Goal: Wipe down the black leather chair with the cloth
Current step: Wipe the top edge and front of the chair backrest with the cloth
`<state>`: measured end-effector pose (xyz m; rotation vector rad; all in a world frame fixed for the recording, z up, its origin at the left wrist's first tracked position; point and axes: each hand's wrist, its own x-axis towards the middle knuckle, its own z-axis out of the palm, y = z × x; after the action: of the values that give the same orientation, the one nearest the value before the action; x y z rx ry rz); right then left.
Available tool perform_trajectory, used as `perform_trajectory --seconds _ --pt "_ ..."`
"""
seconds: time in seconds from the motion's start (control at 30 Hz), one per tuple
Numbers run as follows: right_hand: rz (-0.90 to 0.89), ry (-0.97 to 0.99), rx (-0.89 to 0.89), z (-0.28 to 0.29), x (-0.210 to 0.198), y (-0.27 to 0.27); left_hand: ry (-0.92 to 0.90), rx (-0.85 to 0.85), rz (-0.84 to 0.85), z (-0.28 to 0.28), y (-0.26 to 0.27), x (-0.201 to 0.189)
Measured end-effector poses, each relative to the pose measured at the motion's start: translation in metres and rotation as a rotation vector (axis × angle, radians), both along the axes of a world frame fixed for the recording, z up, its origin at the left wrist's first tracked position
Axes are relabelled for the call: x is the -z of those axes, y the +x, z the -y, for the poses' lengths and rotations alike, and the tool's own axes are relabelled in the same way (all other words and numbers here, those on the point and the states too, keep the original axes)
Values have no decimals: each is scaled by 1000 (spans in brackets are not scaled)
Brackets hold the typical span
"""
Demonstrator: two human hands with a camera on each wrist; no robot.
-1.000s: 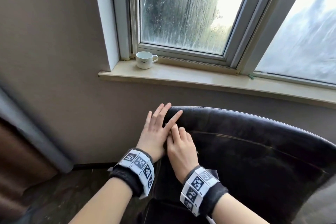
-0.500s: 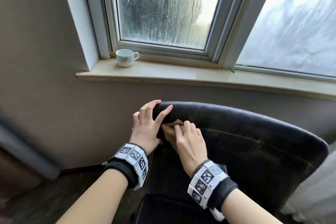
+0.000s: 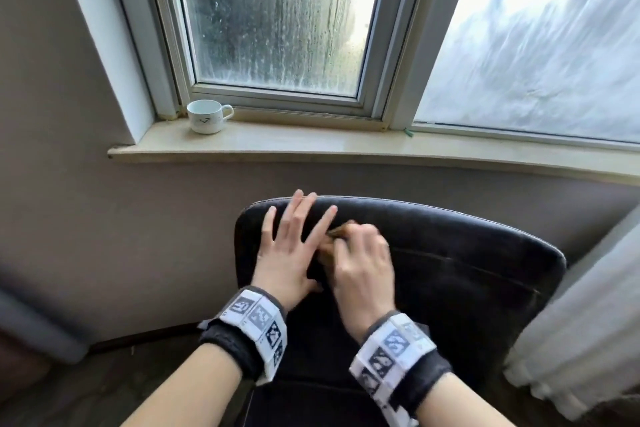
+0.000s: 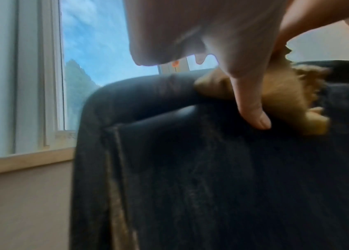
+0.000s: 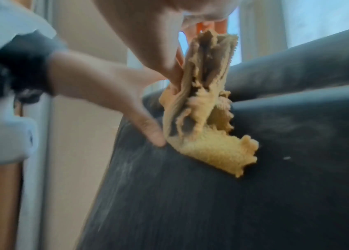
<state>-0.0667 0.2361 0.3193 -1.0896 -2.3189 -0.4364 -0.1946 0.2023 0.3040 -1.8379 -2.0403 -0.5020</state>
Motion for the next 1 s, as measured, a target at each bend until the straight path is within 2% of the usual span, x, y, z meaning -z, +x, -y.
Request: perform_trajectory --seconds 0.1,0.2,0.37,0.47,0.6,0.7,0.77,0.83,0.9,1.0 --pt "15 20 -159 -6 17 -20 12 -22 -28 -12 5 8" --pt "88 57 -198 -13 31 -6 17 -37 -22 -17 4 11" --pt "135 68 -214 -25 31 10 -25 -12 -14 -22 1 7" --pt "119 48 -153 -42 30 60 -94 -34 -14 -23 -5 4" --pt "115 12 14 -63 23 145 -102 -70 -27 -24 0 0" --pt "26 -67 103 -59 20 176 -73 -83 -37 -17 3 -3" --pt "-90 -95 133 -48 16 166 -48 -65 -51 -13 13 -8" --pt "-178 -123 50 -36 11 133 -54 16 -94 -18 32 -10" --pt "-174 -139 -70 -28 10 92 -80 62 -116 -32 52 -10" --pt "-128 -159 -98 -32 11 66 -96 -1 -59 -50 62 -9"
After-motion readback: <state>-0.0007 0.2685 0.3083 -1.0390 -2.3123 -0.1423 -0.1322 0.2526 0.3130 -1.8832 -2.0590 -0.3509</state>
